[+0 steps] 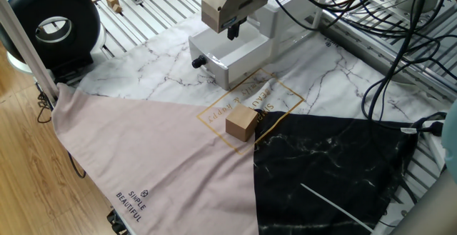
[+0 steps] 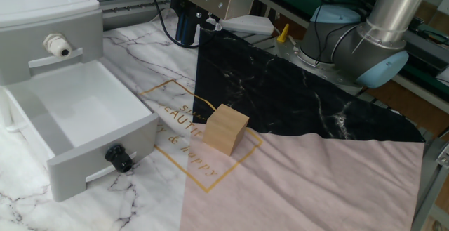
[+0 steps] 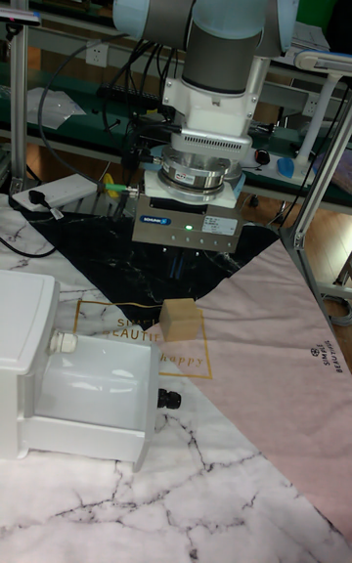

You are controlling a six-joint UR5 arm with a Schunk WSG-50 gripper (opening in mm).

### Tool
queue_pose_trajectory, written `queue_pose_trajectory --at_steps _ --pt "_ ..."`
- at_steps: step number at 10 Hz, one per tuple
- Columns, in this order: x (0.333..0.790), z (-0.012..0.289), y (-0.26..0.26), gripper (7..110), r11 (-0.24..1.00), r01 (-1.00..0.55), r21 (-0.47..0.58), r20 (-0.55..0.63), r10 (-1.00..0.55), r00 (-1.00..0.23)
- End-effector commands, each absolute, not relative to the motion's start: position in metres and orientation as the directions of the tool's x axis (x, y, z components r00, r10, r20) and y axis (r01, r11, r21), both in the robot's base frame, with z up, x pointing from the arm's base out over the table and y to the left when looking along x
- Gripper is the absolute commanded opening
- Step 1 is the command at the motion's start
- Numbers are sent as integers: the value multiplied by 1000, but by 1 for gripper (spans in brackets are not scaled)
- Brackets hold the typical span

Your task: Put things in the drawer

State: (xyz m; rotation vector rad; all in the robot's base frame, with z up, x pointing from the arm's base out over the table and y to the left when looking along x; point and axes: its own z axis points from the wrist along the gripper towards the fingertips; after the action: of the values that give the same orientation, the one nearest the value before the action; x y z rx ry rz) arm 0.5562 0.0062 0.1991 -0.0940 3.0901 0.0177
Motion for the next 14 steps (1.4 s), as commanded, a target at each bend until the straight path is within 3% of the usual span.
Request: queue_pose_trajectory --at_steps 1,6,14 --pt "555 200 5 7 997 -72 7 -44 -71 -996" --pt "536 200 3 7 995 -103 5 28 -103 -994" --pt "543 200 -1 7 991 -131 -14 5 -131 -991"
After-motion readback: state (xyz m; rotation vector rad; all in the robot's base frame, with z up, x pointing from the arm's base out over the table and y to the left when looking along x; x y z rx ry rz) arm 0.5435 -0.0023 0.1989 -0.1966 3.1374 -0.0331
